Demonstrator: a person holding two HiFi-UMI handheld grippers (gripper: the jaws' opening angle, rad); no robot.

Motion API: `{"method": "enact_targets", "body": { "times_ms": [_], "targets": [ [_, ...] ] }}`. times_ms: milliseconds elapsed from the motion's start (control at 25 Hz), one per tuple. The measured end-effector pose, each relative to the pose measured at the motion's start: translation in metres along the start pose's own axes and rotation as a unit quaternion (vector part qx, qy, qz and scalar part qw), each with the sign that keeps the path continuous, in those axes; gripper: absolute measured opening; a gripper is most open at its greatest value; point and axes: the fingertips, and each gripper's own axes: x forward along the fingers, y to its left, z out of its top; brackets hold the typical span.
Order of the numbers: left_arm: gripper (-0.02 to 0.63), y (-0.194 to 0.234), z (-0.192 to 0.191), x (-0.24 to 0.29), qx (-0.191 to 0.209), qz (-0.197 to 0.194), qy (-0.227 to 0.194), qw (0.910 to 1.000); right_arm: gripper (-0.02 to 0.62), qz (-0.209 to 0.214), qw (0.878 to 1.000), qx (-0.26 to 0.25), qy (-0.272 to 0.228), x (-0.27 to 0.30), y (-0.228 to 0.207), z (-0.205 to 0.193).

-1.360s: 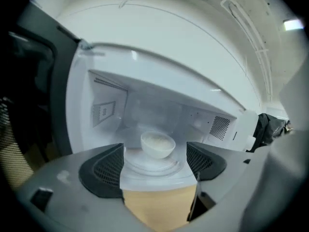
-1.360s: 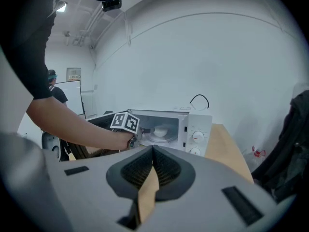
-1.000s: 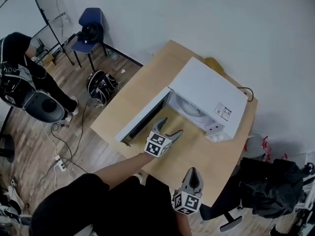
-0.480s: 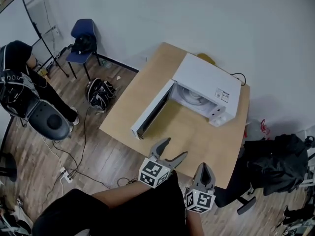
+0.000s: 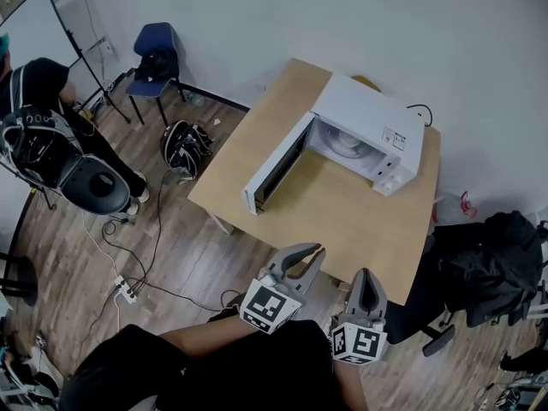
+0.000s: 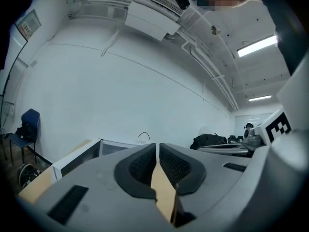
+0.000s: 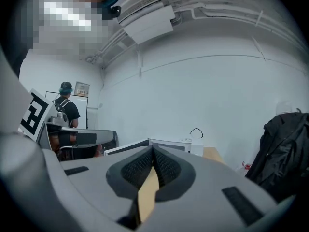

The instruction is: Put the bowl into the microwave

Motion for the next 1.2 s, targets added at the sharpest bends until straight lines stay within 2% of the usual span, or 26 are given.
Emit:
{"method": "enact_targets", "body": {
  "times_ms": [40, 280, 520, 960, 1200],
  "targets": [
    [0.023, -0.004, 0.0, -0.005, 0.009, 0.003, 0.002, 1.0, 0.06, 0.006, 1.0, -0.002, 0.0, -0.004, 0.002, 0.0],
    [0.017, -0.048, -0.008, -0.032, 0.024, 0.032, 0.023, 0.9989, 0.06, 0.037, 0.999, -0.018, 0.009, -0.046, 0.0, -0.007],
    [0.017, -0.108, -0.026, -0.046, 0.021, 0.051, 0.027, 0.9981, 0.06, 0.031, 0.999, -0.021, 0.028, -0.094, -0.034, -0.024],
    [0.017, -0.205, -0.052, -0.059, 0.022, 0.029, 0.036, 0.9987, 0.06, 0.039, 0.998, -0.026, 0.031, -0.175, -0.058, -0.04],
    [0.017, -0.234, -0.061, -0.075, 0.04, 0.021, 0.037, 0.9983, 0.06, 0.032, 0.999, -0.023, 0.028, -0.206, -0.059, -0.051]
  ]
}}
